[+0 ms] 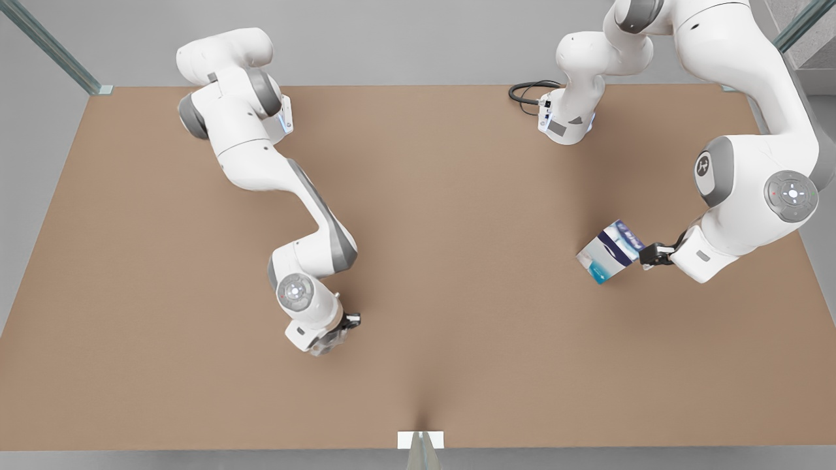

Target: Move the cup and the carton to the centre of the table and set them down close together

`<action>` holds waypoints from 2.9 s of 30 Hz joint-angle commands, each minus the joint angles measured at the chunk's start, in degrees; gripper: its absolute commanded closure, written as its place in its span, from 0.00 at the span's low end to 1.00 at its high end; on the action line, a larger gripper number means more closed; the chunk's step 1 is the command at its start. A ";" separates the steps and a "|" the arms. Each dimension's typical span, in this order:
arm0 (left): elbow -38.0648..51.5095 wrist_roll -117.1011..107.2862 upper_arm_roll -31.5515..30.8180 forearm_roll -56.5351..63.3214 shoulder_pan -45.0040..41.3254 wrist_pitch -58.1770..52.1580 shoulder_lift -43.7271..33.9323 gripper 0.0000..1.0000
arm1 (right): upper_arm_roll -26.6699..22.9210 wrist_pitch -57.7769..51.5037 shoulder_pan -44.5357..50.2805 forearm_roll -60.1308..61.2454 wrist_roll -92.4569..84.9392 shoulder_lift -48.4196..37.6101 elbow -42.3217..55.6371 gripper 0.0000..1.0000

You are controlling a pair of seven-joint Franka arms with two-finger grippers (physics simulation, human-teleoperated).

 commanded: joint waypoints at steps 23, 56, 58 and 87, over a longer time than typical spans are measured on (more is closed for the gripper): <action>-2.28 -5.14 0.70 -1.43 -0.18 0.00 -0.18 0.00 | 0.44 4.38 12.10 -1.81 14.74 10.15 10.36 0.29; -33.57 -29.58 1.14 -6.27 4.13 16.08 -8.53 0.00 | 0.27 -12.49 -13.56 -2.69 -8.02 -39.33 -25.14 0.00; -33.57 -29.58 1.14 -6.35 4.13 16.44 -7.65 0.00 | 0.18 -20.84 -20.24 -2.34 -17.60 -41.53 -21.81 0.00; -30.94 -37.13 -10.19 -9.78 3.60 8.00 -7.83 0.33 | -5.45 -25.15 -21.04 -2.69 -20.42 -40.57 -15.39 0.00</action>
